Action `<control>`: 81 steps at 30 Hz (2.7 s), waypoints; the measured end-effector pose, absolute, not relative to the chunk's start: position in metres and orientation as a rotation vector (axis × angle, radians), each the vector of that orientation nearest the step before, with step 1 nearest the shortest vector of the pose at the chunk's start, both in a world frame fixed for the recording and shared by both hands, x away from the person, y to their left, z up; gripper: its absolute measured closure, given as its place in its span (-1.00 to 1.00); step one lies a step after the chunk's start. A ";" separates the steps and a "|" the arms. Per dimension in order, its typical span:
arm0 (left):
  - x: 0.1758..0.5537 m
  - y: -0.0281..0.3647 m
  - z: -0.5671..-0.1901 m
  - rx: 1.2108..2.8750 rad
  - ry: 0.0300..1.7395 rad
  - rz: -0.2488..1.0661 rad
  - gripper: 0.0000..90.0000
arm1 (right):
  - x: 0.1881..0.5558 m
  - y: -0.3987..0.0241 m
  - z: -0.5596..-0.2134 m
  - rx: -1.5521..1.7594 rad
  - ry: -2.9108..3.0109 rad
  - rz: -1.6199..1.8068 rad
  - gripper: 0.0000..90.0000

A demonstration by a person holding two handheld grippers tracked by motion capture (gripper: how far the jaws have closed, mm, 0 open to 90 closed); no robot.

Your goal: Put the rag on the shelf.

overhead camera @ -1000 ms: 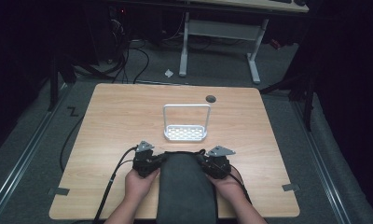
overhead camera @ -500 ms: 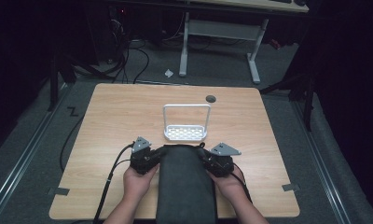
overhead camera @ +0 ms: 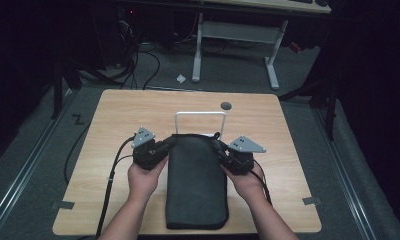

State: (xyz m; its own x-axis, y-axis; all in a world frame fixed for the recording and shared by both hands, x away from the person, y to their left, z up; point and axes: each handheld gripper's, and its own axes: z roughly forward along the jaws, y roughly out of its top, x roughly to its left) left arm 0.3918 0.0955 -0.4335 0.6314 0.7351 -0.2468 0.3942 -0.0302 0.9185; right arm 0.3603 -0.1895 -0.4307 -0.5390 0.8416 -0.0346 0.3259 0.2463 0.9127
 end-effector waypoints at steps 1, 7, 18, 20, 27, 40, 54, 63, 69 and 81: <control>0.392 0.096 -0.429 1.643 0.940 0.360 0.87 | 0.361 -0.189 -0.427 1.051 1.980 1.275 0.71; 0.394 0.099 -0.406 1.604 0.907 0.409 0.88 | 0.365 -0.186 -0.406 1.010 1.936 1.311 0.71; 0.396 0.100 -0.376 1.561 0.862 0.450 0.89 | 0.370 -0.187 -0.376 0.964 1.869 1.365 0.71; 0.397 0.100 -0.371 1.555 0.853 0.459 0.89 | 0.370 -0.187 -0.371 0.957 1.858 1.369 0.71; 0.398 0.098 -0.352 1.537 0.821 0.487 0.89 | 0.371 -0.189 -0.355 0.935 1.818 1.388 0.71; 0.405 0.097 -0.327 1.512 0.770 0.531 0.89 | 0.377 -0.189 -0.324 0.880 1.764 1.382 0.71; 0.440 0.094 -0.321 1.551 0.772 0.561 0.89 | 0.405 -0.189 -0.323 0.893 1.764 1.368 0.71; 0.474 0.087 -0.315 1.598 0.799 0.606 0.89 | 0.442 -0.189 -0.324 0.902 1.770 1.336 0.70; 0.489 0.081 -0.310 1.616 0.809 0.631 0.89 | 0.459 -0.191 -0.321 0.924 1.763 1.319 0.70; 0.523 0.076 -0.309 1.646 0.813 0.660 0.88 | 0.488 -0.192 -0.312 0.896 1.777 1.278 0.70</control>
